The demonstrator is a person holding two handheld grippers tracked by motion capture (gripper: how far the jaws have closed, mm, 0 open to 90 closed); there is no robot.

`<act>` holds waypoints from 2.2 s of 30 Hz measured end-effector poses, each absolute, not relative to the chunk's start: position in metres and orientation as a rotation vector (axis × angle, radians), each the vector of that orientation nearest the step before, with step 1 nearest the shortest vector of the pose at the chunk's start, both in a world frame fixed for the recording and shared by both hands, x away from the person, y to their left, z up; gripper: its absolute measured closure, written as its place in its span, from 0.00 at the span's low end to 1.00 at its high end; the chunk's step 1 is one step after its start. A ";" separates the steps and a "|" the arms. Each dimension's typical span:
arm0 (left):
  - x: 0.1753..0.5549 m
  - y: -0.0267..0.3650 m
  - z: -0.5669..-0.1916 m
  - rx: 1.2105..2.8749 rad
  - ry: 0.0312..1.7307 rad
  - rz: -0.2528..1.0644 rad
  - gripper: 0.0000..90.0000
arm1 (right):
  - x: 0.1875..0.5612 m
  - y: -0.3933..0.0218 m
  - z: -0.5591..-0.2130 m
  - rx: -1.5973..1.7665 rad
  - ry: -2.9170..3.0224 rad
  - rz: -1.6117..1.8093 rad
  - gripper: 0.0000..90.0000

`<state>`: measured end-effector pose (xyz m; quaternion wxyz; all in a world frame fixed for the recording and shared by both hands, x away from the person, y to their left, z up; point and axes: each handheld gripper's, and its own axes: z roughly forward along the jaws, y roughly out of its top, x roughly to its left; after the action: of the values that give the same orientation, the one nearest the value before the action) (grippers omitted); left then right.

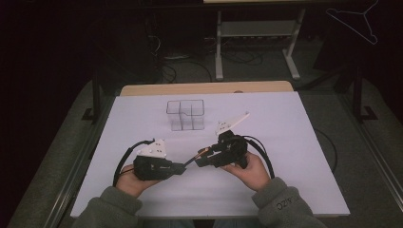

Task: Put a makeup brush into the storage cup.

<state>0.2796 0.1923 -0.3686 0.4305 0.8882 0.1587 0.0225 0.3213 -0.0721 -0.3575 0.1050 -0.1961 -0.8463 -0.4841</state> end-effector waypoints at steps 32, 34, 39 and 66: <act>0.282 0.172 -0.363 2.301 0.381 0.061 0.92 | 0.319 -0.051 -0.340 -0.416 -2.681 -1.245 0.65; 0.285 0.174 -0.363 2.284 0.402 0.070 0.92 | 0.319 -0.056 -0.340 -0.442 -2.691 -1.263 0.61; 0.291 0.177 -0.362 2.257 0.448 0.071 0.92 | 0.315 -0.068 -0.344 -0.497 -2.714 -1.276 0.56; 0.317 0.186 -0.352 2.176 0.581 0.085 0.92 | 0.313 -0.126 -0.359 -0.743 -2.727 -1.309 0.45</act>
<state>0.3173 0.1862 -0.3523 0.4294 0.8719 0.2328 0.0339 0.3130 -0.1260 -0.3591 0.0135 -0.2385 -0.8754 -0.4202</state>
